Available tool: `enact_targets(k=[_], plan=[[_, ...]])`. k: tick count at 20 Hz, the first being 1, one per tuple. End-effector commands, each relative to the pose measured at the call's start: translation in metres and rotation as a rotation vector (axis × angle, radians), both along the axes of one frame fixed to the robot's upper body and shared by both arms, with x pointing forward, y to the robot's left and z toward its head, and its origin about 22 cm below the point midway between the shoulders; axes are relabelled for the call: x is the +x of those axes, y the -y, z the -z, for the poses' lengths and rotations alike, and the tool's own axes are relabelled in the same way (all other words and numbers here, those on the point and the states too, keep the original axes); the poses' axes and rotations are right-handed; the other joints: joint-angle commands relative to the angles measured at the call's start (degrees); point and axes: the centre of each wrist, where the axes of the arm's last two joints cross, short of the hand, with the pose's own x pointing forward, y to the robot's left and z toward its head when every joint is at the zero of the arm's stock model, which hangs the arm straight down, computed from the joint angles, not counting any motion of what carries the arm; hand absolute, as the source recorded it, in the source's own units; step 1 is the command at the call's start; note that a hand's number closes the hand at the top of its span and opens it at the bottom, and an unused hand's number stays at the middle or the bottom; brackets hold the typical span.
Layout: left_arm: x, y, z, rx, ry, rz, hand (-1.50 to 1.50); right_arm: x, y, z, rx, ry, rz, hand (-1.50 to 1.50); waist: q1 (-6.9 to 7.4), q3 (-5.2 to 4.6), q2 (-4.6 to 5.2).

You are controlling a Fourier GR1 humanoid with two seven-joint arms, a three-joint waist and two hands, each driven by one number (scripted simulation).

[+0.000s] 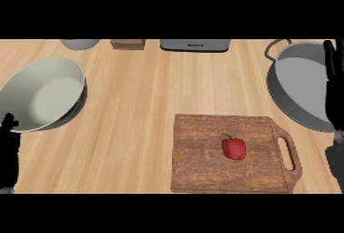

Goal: Pick the bell pepper from the cutting board and place it in the pot

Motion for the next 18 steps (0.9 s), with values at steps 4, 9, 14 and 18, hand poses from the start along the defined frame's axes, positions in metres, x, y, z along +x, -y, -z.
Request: enact_targets(k=[4, 9, 14, 18], plan=[[0.009, 0.06, 0.005, -0.089, -0.078, 0.341, 0.0, -0.02, -0.035, 0.056, -0.361, -0.288, -0.132, 1.5, -4.29, -0.76, 1.14], [-0.003, 0.08, 0.013, -0.174, -0.154, 0.465, 0.0, -0.022, -0.005, 0.051, -0.674, -0.046, 0.233, -1.5, -9.71, -0.84, 0.1], [0.0, 0.105, 0.013, -0.234, -0.204, 0.571, 0.0, -0.067, -0.096, 0.088, -0.536, 0.23, 0.249, -1.5, -6.69, -0.4, -0.02], [0.024, 0.118, 0.01, -0.217, -0.221, 0.615, 0.0, -0.118, -0.118, 0.097, -0.6, 0.139, 0.259, -1.5, -5.55, -0.6, 0.04]])
